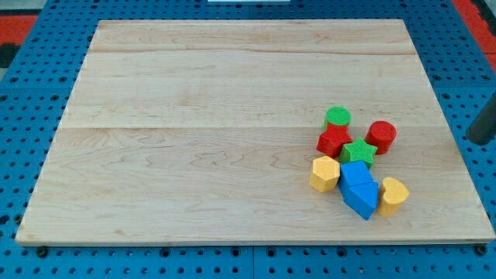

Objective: Separate the circles from the group of blocks

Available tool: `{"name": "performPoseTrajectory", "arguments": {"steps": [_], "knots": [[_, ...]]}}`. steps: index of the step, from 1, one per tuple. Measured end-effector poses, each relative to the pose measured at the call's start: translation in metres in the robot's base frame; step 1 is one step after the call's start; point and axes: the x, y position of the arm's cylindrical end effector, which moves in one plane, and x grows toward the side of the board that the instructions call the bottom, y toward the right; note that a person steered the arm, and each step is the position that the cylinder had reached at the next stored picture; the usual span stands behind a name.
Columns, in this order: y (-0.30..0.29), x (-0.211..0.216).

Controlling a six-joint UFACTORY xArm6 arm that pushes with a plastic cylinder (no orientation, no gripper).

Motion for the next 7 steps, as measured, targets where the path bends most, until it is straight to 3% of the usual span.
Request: {"name": "performPoseTrajectory", "arguments": {"steps": [3,4,5,6,7], "knots": [[-0.046,0.014],[-0.114,0.014],[-0.136,0.01],[-0.169,-0.028],[-0.188,-0.027]]}}
